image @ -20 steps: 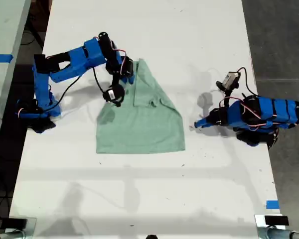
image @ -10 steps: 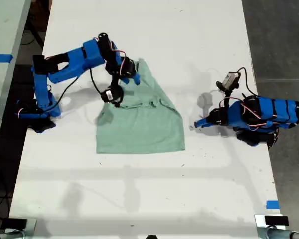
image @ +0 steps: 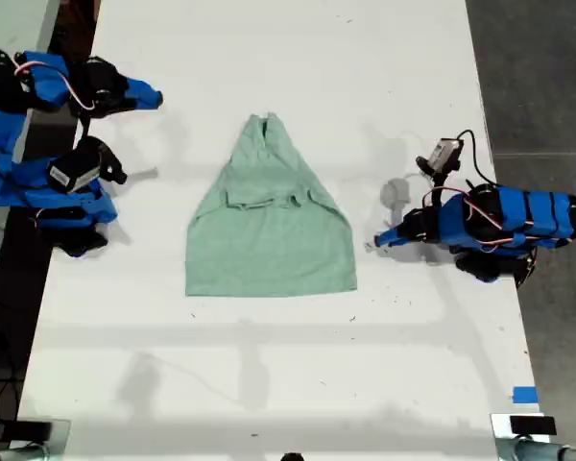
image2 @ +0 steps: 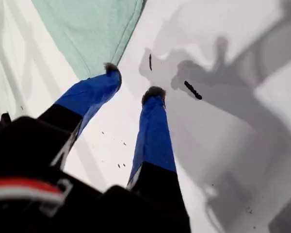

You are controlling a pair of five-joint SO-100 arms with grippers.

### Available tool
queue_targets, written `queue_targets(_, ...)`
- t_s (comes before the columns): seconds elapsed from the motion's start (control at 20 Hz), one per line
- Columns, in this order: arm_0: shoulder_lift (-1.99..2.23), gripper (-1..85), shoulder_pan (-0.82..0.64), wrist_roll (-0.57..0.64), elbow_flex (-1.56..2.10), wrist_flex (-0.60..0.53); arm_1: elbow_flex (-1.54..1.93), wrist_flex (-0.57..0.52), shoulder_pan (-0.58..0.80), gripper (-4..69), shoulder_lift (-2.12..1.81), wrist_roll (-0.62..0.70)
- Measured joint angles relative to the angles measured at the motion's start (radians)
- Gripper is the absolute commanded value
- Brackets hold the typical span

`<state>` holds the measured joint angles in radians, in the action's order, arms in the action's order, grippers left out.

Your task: Fold t shirt

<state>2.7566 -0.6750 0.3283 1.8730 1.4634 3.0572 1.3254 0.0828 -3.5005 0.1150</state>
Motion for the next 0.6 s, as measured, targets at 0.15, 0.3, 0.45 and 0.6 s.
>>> queue_targets(0.15,0.334,-0.1,0.029,-0.067,0.437,-0.086,0.000,0.000,0.000,12.7,0.000,0.000)
queue_targets(0.3,0.546,8.3,0.133,-0.132,0.772,-0.219,0.000,0.000,0.000,12.7,0.000,0.000)
queue_targets(0.45,0.739,7.2,0.196,-0.179,1.068,-0.284,0.000,0.000,0.000,12.7,0.000,0.000)
queue_targets(0.6,0.816,2.7,0.244,-0.198,1.178,-0.288,0.000,0.000,0.000,12.7,0.000,0.000)
